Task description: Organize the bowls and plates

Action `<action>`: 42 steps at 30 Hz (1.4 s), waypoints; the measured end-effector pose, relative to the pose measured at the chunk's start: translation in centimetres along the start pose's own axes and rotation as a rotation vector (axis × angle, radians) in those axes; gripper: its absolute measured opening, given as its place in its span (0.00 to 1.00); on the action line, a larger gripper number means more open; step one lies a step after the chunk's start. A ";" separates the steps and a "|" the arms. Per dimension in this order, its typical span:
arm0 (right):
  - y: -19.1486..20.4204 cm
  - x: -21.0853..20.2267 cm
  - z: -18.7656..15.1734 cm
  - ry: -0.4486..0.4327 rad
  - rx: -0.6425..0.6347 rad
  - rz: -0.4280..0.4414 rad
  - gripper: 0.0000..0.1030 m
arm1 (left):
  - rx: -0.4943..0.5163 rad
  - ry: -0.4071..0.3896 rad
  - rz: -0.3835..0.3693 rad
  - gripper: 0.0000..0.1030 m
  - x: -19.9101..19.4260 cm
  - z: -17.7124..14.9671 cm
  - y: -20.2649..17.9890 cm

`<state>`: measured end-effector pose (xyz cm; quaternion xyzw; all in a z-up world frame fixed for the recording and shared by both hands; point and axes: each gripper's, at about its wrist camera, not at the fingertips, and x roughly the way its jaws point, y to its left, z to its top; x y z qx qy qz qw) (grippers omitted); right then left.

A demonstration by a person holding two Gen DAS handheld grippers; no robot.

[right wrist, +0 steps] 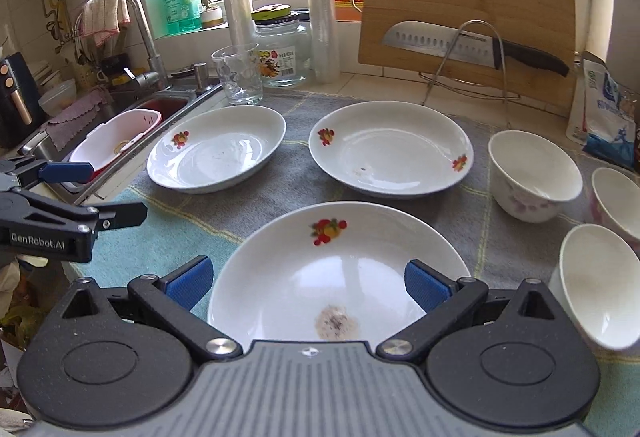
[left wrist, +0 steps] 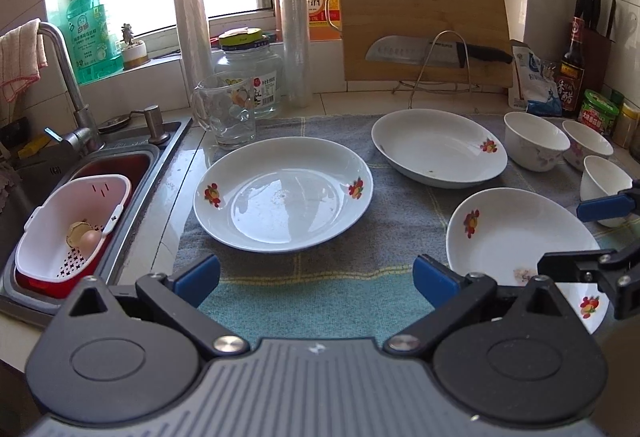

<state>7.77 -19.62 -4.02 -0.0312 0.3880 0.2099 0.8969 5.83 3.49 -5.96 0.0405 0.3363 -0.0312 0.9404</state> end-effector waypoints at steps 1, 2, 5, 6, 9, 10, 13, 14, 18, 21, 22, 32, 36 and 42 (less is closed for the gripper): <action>-0.2 -0.5 -0.9 0.000 0.001 -0.011 1.00 | -0.002 0.002 -0.005 0.99 -0.1 -0.1 -0.3; -0.3 -0.8 -1.5 0.005 0.002 -0.017 1.00 | -0.003 0.004 -0.010 0.99 -0.2 -0.3 -0.7; -0.7 -1.7 -3.5 0.022 -0.003 -0.022 1.00 | 0.005 0.011 -0.024 0.99 -0.6 -0.7 -1.8; -0.8 -2.0 -4.1 0.027 -0.012 -0.025 1.00 | 0.008 0.011 -0.027 0.99 -0.7 -0.8 -2.0; -0.9 -2.4 -5.6 0.037 -0.042 -0.036 1.00 | 0.012 0.011 -0.040 0.99 -1.2 -1.0 -3.0; -1.0 -2.4 -6.0 0.042 -0.046 -0.039 1.00 | 0.011 0.012 -0.042 0.99 -1.4 -1.1 -3.2; -1.5 -1.8 -7.2 0.055 -0.044 -0.043 1.00 | 0.007 0.023 -0.049 0.99 -1.6 -1.2 -3.8; -1.6 -1.5 -7.4 0.058 -0.046 -0.047 1.00 | 0.005 0.027 -0.049 0.99 -1.7 -1.3 -3.9; -1.8 0.0 -7.8 0.066 -0.080 -0.050 1.00 | 0.010 0.029 -0.044 0.99 -2.1 -1.3 -4.3; -1.8 0.9 -7.5 0.065 -0.105 -0.034 1.00 | 0.010 0.026 -0.036 0.99 -2.2 -1.2 -4.3; -1.8 1.1 -7.3 0.066 -0.112 -0.026 1.00 | 0.010 0.027 -0.035 0.99 -2.2 -1.2 -4.3; -2.4 1.9 -6.8 0.057 -0.164 0.020 1.00 | 0.036 0.026 -0.118 0.99 -0.2 0.4 -3.8; -2.5 1.7 -7.3 0.025 -0.171 0.025 1.00 | 0.109 0.056 -0.212 0.99 2.3 1.7 -4.7; -2.6 1.5 -7.9 -0.016 -0.172 0.029 1.00 | 0.229 0.161 -0.405 0.99 6.6 3.6 -6.8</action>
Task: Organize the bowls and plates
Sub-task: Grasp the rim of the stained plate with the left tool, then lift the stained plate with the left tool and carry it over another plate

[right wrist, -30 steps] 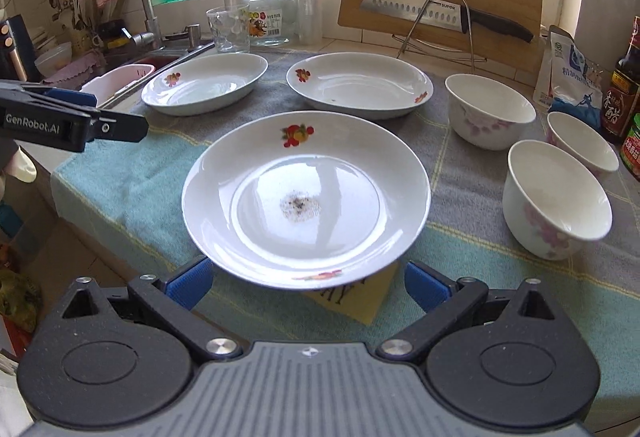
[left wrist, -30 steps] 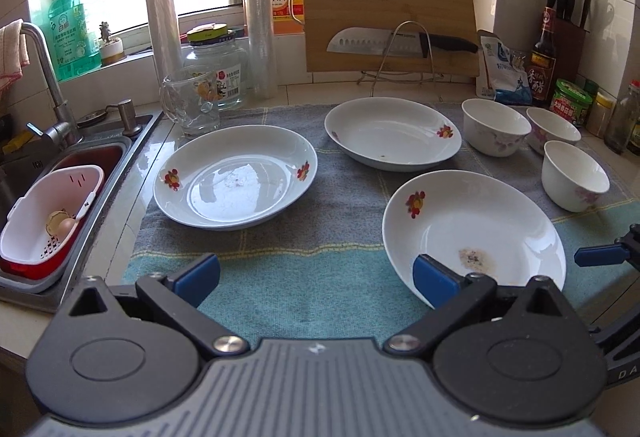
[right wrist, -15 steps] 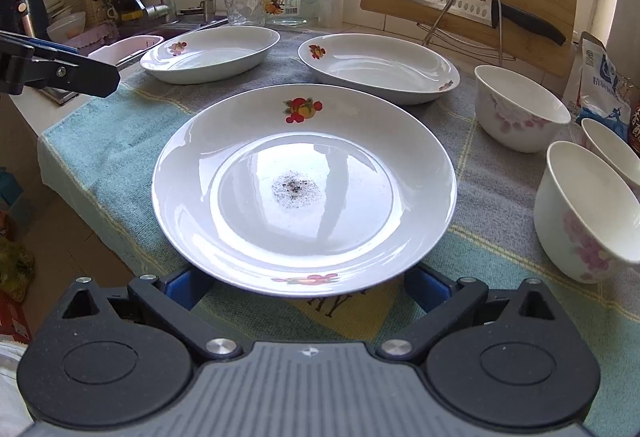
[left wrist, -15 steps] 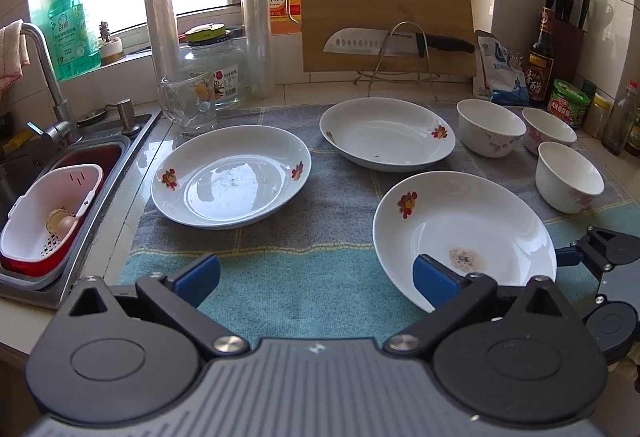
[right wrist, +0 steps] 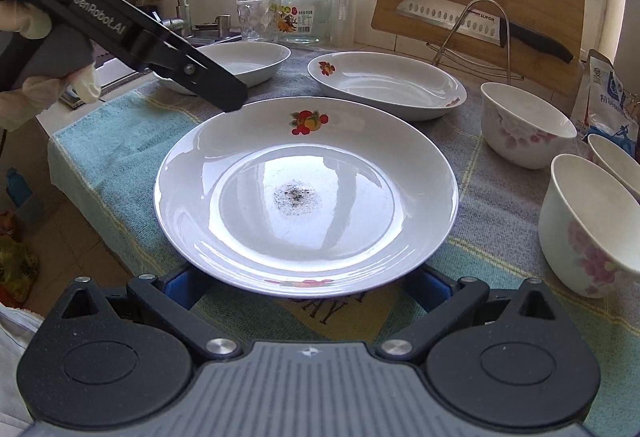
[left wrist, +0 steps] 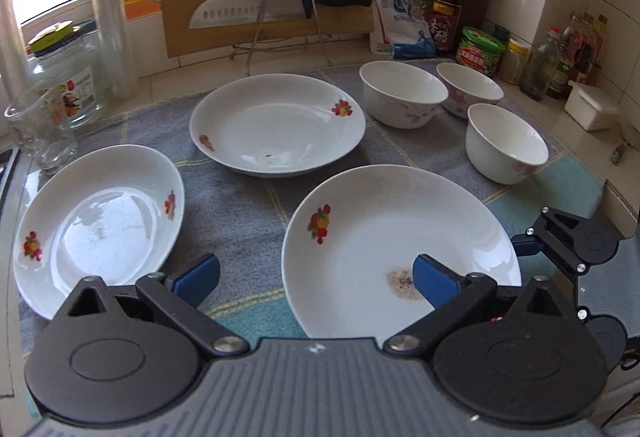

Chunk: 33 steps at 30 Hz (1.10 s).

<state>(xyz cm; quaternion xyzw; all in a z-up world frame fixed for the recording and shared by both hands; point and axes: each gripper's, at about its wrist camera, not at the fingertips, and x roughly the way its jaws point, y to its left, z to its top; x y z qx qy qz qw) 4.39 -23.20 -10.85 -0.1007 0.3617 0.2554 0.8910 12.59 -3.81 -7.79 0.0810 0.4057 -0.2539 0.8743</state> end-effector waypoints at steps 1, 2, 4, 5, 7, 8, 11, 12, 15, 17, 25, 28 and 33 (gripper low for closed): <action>0.0 0.0 0.0 -0.004 0.002 -0.003 1.00 | 0.021 0.022 -0.028 0.99 0.7 0.4 0.0; 0.1 0.0 -0.1 -0.008 0.003 -0.004 1.00 | 0.035 0.039 -0.044 0.99 1.4 0.7 0.1; 0.1 -0.1 -0.1 -0.011 0.006 -0.007 1.00 | 0.070 0.078 -0.081 0.99 2.8 1.5 0.3; 0.2 -0.1 -0.1 -0.011 0.008 -0.009 1.00 | 0.083 0.102 -0.107 0.99 3.5 1.8 0.5; 0.3 -0.1 -0.1 -0.010 0.012 -0.015 1.00 | 0.095 0.141 -0.154 0.98 4.7 2.4 0.9; 0.3 -0.1 -0.1 -0.011 0.014 -0.017 1.00 | 0.106 0.164 -0.185 0.98 5.2 2.7 1.2; 0.3 0.0 -0.1 -0.010 0.016 -0.018 1.00 | 0.130 0.220 -0.227 0.97 6.6 3.4 1.7; 0.3 0.0 -0.1 -0.009 0.017 -0.019 1.00 | 0.136 0.242 -0.243 0.97 7.1 3.7 1.9; 0.3 0.0 0.0 -0.002 0.019 -0.024 1.00 | 0.145 0.296 -0.296 0.92 8.0 4.1 2.0; 0.3 0.0 0.0 -0.001 0.020 -0.024 1.00 | 0.165 0.315 -0.321 0.91 8.2 4.3 1.9; 0.1 0.2 0.3 0.013 0.010 -0.012 1.00 | 0.227 0.378 -0.381 0.83 8.9 5.5 1.4; 0.1 0.3 0.5 0.019 0.003 -0.009 1.00 | 0.239 0.407 -0.399 0.83 9.2 5.9 1.5; 0.3 0.3 0.9 0.036 -0.023 -0.011 1.00 | 0.232 0.446 -0.429 0.83 9.7 6.3 1.8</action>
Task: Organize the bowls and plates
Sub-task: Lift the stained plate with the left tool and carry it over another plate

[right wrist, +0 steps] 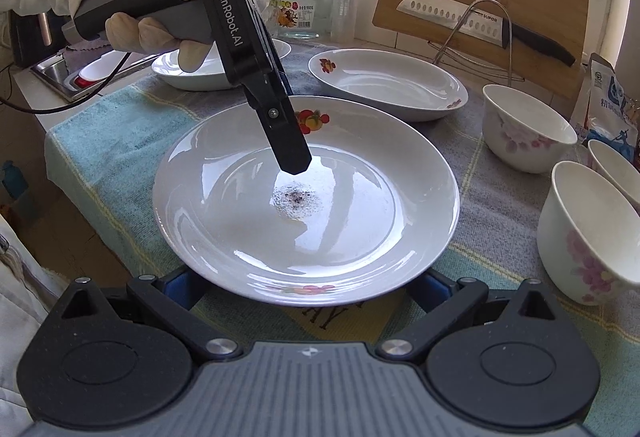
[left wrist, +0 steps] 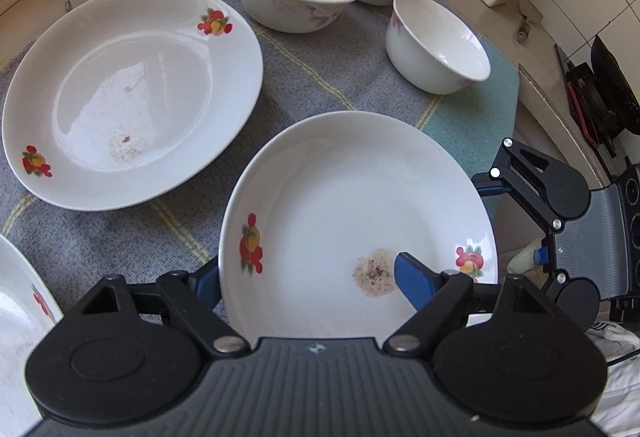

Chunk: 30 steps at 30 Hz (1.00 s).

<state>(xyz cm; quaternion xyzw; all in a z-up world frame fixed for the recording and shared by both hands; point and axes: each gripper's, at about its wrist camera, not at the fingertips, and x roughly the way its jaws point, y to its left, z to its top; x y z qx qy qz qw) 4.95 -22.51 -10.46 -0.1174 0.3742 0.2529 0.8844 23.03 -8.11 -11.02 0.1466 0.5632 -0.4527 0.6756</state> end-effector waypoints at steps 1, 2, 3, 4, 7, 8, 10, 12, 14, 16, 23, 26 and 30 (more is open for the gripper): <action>0.0 0.0 0.0 0.004 0.002 0.002 1.00 | 0.000 0.004 -0.003 0.83 -0.1 0.0 0.1; 0.0 0.0 0.1 0.007 0.002 0.004 1.00 | 0.003 0.008 -0.002 0.83 0.0 0.0 0.0; -0.1 0.0 0.2 0.011 0.001 0.004 1.00 | 0.009 0.010 -0.002 0.83 0.0 0.1 0.0; -0.1 0.0 0.2 0.014 0.001 0.004 1.00 | 0.011 0.011 -0.002 0.83 0.0 0.1 0.0; 0.0 0.0 0.4 0.026 0.001 0.005 1.00 | 0.013 0.011 -0.006 0.83 0.0 0.0 0.1; 0.0 0.1 0.5 0.031 0.000 0.006 1.00 | 0.010 0.011 -0.009 0.83 -0.1 0.0 0.1; -0.1 0.1 0.6 0.038 -0.002 0.008 1.00 | 0.006 0.008 -0.011 0.83 0.0 0.0 0.2; -0.1 0.1 0.8 0.044 -0.004 0.011 1.00 | 0.004 0.008 -0.008 0.83 -0.1 0.0 0.2; -0.2 0.1 1.1 0.049 0.000 0.020 1.00 | 0.000 0.003 -0.004 0.83 -0.4 -0.2 0.2; -0.3 -0.1 1.6 0.052 0.002 0.029 1.00 | -0.003 -0.007 -0.005 0.83 -0.8 -0.3 0.2; 0.0 -0.5 3.7 0.034 -0.046 0.058 1.00 | -0.040 -0.055 0.013 0.83 -3.3 -1.2 0.8; 0.4 -0.2 4.7 0.028 -0.081 0.073 1.00 | -0.061 -0.075 0.027 0.83 -4.6 -1.9 1.4; 0.8 0.4 6.3 0.014 -0.107 0.107 1.00 | -0.094 -0.113 0.048 0.83 -6.4 -3.1 2.4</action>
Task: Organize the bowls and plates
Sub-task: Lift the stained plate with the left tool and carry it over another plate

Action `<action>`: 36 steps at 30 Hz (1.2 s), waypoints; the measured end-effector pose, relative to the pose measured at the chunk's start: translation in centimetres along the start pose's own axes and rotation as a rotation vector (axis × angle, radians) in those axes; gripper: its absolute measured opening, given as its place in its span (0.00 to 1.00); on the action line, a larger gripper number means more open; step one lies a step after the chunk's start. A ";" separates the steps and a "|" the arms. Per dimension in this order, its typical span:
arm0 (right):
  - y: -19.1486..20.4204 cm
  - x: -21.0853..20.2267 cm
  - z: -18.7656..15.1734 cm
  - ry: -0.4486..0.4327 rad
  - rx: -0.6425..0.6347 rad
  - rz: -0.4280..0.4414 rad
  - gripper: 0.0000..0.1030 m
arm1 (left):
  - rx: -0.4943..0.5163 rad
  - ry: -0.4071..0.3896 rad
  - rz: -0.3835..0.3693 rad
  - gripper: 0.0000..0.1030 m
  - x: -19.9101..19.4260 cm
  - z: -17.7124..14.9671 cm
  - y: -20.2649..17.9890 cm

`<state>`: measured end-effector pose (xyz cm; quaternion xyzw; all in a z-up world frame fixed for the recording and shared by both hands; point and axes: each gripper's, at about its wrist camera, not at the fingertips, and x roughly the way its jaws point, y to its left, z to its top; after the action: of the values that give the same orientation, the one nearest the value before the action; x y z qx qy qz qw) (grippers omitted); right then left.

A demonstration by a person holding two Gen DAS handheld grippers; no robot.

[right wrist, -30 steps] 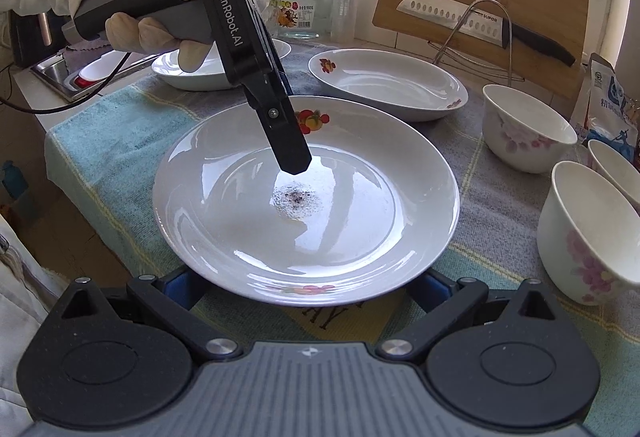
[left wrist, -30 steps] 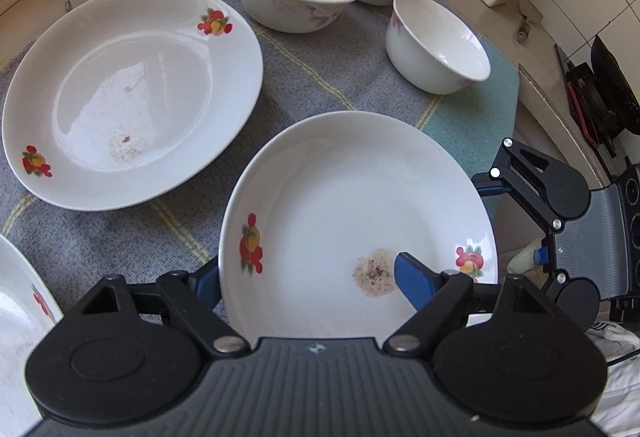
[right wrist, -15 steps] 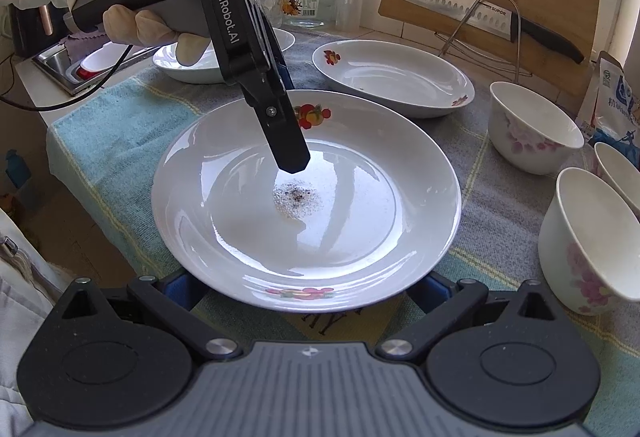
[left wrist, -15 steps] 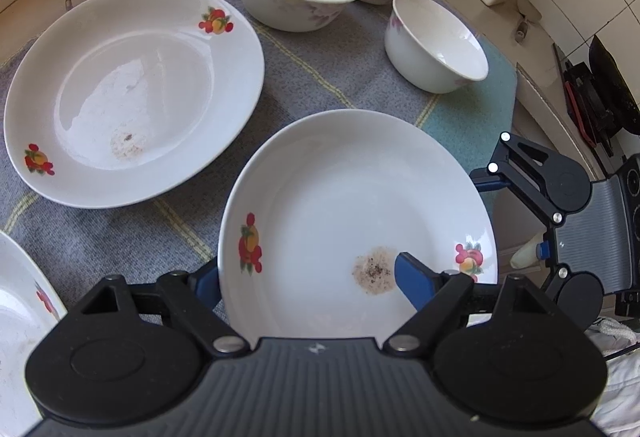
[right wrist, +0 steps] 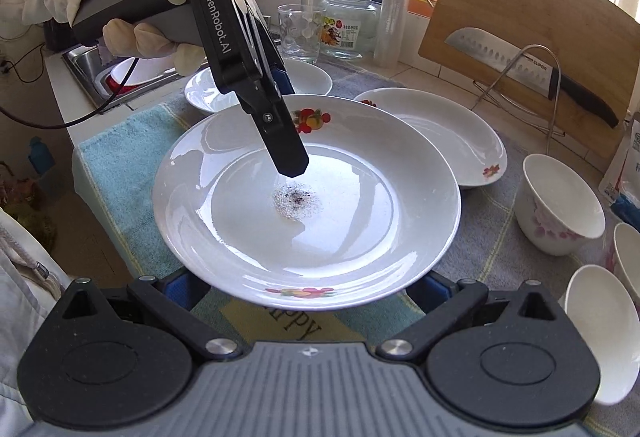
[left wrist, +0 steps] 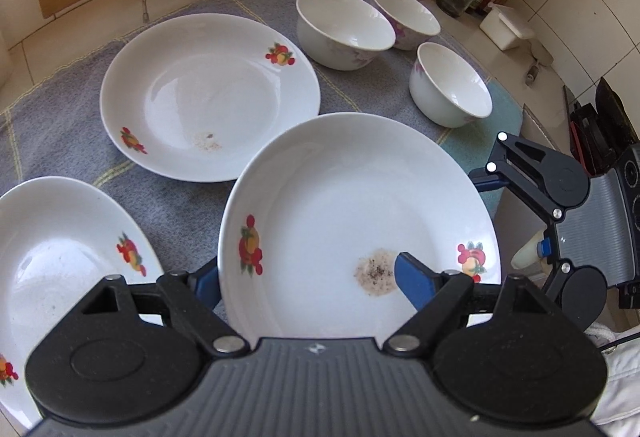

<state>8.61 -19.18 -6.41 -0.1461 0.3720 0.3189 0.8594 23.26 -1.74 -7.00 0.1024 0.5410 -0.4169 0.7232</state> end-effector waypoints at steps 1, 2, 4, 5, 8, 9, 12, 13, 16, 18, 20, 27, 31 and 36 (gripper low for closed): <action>0.0 0.3 0.5 -0.005 -0.006 0.013 1.00 | -0.010 -0.009 0.008 0.83 -0.4 -0.2 0.3; 0.1 0.5 0.9 -0.008 -0.011 0.021 1.00 | -0.018 -0.019 0.017 0.83 -0.9 -0.5 0.6; 0.3 1.2 2.0 -0.015 -0.034 0.037 1.00 | -0.037 -0.035 0.031 0.83 -1.7 -1.0 1.5; 0.4 1.6 2.5 -0.017 -0.045 0.043 1.00 | -0.049 -0.043 0.037 0.83 -2.1 -1.3 2.0; 0.6 2.8 3.9 -0.024 -0.068 0.066 1.00 | -0.077 -0.063 0.055 0.83 -3.3 -2.0 3.4; 0.7 3.3 4.4 -0.026 -0.075 0.076 1.00 | -0.086 -0.068 0.061 0.83 -3.6 -2.3 4.0; 1.2 4.5 5.8 -0.028 -0.098 0.092 1.00 | -0.110 -0.079 0.076 0.83 -4.4 -3.0 5.6; 1.3 5.0 6.2 -0.028 -0.103 0.096 1.00 | -0.115 -0.083 0.080 0.83 -4.6 -3.2 6.1; 1.6 6.2 7.4 -0.023 -0.103 0.113 1.00 | -0.136 -0.090 0.086 0.83 -5.3 -3.8 7.7; 1.8 6.9 8.0 -0.022 -0.102 0.119 1.00 | -0.139 -0.096 0.089 0.83 -5.7 -4.1 8.6; 2.0 7.6 8.6 -0.017 -0.101 0.122 1.00 | -0.145 -0.099 0.085 0.83 -5.9 -4.3 9.5; 2.8 9.5 10.1 0.013 -0.102 0.118 1.00 | -0.153 -0.093 0.067 0.83 -5.7 -5.1 12.2; 3.2 10.0 10.5 0.029 -0.099 0.114 1.00 | -0.151 -0.087 0.057 0.83 -5.4 -5.3 13.3; 3.2 10.7 11.1 0.041 -0.094 0.116 1.00 | -0.158 -0.085 0.054 0.83 -5.1 -5.4 14.3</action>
<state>18.10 -6.63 -6.80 -0.1709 0.3821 0.3819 0.8240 29.29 13.05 -9.02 0.0414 0.5381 -0.3573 0.7623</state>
